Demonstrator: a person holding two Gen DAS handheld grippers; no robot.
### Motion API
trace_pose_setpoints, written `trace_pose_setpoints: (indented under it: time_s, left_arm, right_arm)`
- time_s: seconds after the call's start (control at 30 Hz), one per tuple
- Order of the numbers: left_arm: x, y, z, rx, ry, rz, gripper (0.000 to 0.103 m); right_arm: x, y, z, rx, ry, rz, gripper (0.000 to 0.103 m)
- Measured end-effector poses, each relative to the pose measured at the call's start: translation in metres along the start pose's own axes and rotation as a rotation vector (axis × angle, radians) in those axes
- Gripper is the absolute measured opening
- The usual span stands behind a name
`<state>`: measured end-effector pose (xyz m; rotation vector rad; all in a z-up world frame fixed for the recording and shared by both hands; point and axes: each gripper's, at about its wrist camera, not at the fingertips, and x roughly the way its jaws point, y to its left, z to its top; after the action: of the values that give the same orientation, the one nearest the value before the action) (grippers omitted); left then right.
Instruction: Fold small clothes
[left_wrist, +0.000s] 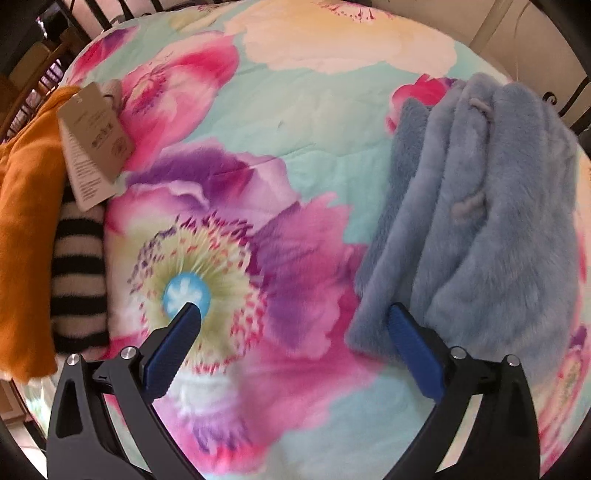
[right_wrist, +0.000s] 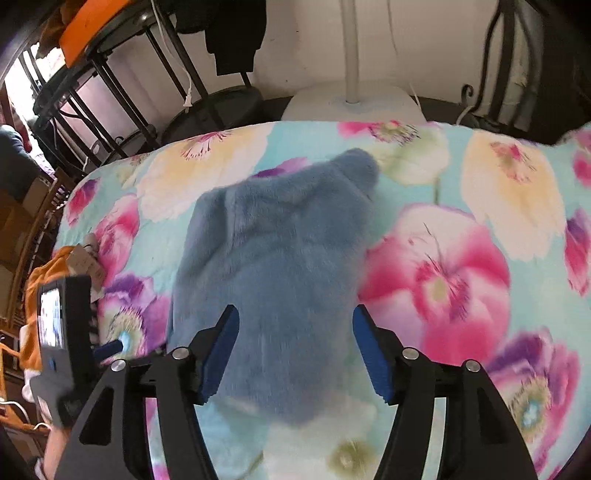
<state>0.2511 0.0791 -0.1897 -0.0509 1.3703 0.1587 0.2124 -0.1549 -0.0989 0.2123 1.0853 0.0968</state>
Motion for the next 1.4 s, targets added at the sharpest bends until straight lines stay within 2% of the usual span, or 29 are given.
trace_pose_setpoints:
  time_s: [0.1,0.33,0.4,0.53,0.73,1.13,1.4]
  left_arm:
    - [-0.028,-0.005,-0.012,0.046,-0.052,0.000,0.098]
    - [-0.104,-0.040,-0.052,0.203,-0.236,0.005,0.098]
    - [-0.118,-0.038,-0.054,0.232,-0.262,-0.011,0.098]
    - [-0.132,-0.046,-0.053,0.276,-0.308,0.005,0.098]
    - [-0.115,-0.056,-0.036,0.265,-0.264,-0.052,0.098]
    - [-0.075,-0.079,-0.007,0.296,-0.209,-0.028,0.098]
    - [-0.059,-0.087,-0.001,0.292,-0.179,-0.024,0.098]
  right_arm:
    - [-0.021,-0.008,-0.017,0.004,0.005,0.017,0.066]
    - [-0.068,-0.016,-0.045,-0.027,-0.057,0.038,0.073]
    - [-0.073,-0.021,-0.045,-0.018,-0.068,0.051,0.074]
    - [-0.075,-0.030,-0.040,0.026,-0.081,0.071,0.075]
    - [-0.053,-0.040,-0.033,0.110,-0.060,0.098,0.076]
    - [0.006,-0.057,-0.022,0.175,0.013,0.118,0.076]
    - [0.017,-0.075,-0.018,0.239,0.019,0.140,0.077]
